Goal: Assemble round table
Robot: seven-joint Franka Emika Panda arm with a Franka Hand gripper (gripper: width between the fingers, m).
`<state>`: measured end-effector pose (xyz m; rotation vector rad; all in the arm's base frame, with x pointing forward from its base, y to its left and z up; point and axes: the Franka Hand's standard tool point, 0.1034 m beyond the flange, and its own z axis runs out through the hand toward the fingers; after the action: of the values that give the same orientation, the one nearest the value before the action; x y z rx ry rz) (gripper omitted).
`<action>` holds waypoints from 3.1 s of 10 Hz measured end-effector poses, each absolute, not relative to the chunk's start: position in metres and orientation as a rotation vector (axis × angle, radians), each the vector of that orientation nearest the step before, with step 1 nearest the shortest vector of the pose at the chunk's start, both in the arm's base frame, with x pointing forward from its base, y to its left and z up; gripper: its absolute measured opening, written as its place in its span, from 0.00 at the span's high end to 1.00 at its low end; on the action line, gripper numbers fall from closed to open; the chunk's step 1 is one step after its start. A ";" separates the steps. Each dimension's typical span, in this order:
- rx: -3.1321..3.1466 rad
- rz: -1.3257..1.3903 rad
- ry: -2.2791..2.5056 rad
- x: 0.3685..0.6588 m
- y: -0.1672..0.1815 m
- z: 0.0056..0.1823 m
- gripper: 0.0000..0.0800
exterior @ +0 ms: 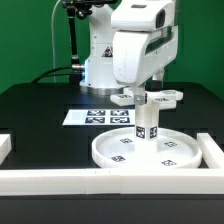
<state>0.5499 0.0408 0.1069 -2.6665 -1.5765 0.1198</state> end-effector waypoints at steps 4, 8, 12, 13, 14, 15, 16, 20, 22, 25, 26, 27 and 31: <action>-2.650 0.157 -1.573 0.547 0.041 0.109 0.19; -2.652 0.159 -1.569 0.547 0.040 0.108 0.19; -2.628 0.169 -1.596 0.543 0.041 0.106 0.19; -2.627 0.177 -1.594 0.541 0.040 0.103 0.19; -2.629 0.183 -1.590 0.541 0.039 0.100 0.19; -2.629 0.187 -1.588 0.540 0.039 0.098 0.19; -2.633 0.180 -1.587 0.541 0.039 0.098 0.19; -2.634 0.180 -1.586 0.541 0.038 0.098 0.43; -2.655 0.181 -1.553 0.541 0.038 0.098 0.43; -2.854 0.234 -1.123 0.538 0.033 0.097 0.43; -2.911 0.237 -0.979 0.538 0.034 0.097 0.43; -2.952 0.240 -0.868 0.539 0.034 0.097 0.43; -3.058 0.249 -0.487 0.539 0.035 0.098 0.43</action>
Offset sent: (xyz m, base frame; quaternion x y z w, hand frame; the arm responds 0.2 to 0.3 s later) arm -0.0023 0.0032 0.0083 0.0377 -0.0312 -0.0575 0.9971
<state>0.5388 0.0354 0.0979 -3.0576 -0.4865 0.2487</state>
